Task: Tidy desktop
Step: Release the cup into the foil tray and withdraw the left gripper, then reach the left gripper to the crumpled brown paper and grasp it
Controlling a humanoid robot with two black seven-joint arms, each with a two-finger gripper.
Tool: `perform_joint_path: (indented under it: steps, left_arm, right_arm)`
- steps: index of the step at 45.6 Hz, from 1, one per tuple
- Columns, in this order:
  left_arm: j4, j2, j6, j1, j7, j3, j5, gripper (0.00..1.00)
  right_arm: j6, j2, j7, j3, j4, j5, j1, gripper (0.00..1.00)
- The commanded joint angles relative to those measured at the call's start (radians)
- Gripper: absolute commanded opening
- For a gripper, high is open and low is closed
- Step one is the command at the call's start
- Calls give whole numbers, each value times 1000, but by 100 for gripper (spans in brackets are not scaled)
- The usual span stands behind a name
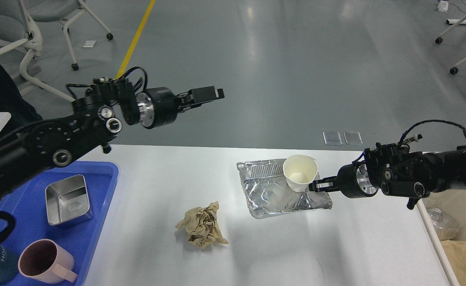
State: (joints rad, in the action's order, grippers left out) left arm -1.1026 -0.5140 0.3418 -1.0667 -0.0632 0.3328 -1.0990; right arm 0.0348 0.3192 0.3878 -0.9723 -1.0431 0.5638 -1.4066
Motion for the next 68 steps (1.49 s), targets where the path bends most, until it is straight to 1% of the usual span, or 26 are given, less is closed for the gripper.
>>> perform_joint_path:
  steps: [1,5,9,10,11,16,24,27,30,36,42,47,52,57,62,68]
  left_arm:
    - [-190,-220,-9,56,6,-55,-7,90]
    - [-290,-352,-46,122,5,-49,-8,90]
    - [-367,-455,-121,195,8,-50,-8,90]
    - [-394,-506,-145,239,13,-52,-8,90]
    - [-402,-526,-155,258,14,-52,-8,90]
    - [-430,-612,-188,350,16,-52,-10,90]
    - [-476,-735,-299,455,13,-46,1,90]
    - [-490,-767,-323,488,8,-46,1,90]
    - [-494,-784,-331,516,2,-46,1,90]
    - [-511,-790,-333,551,-1,-47,-1,90]
    - [-540,-781,-333,556,-6,-52,-2,90]
    - [-542,-741,-333,553,-6,-52,-2,90]
    - [-539,-680,-333,545,-1,-54,-4,91]
    - [-517,-586,-333,539,6,-57,-16,92]
    - [-474,-482,-333,541,9,-58,-21,95]
    - [-404,-348,-333,542,9,-61,-50,96]
  right_arm:
    - [0,-2,-1,1,2,1,0,0]
    - [0,-5,-1,1,0,-1,0,0]
    - [0,-9,-1,0,0,-1,0,0]
    - [0,-9,-1,0,0,-1,0,0]
    - [0,-9,-1,-2,2,-1,0,0]
    - [0,-11,-1,-3,0,-1,0,0]
    - [0,-8,-1,-3,0,-1,0,0]
    - [-1,-8,-1,-3,0,-1,0,0]
    - [0,-8,-1,-3,0,-1,0,0]
    - [-1,-9,-1,-2,0,-1,0,0]
    - [-1,-8,-1,-3,2,-1,0,0]
    - [-1,-3,-1,-2,-2,-1,0,0]
    - [-1,-3,-1,-2,-8,-1,0,0]
    - [-3,-2,-1,-2,-8,-1,2,0]
    - [-4,-2,-1,0,-11,-1,6,0]
    - [-7,0,-1,-3,-15,-1,6,0]
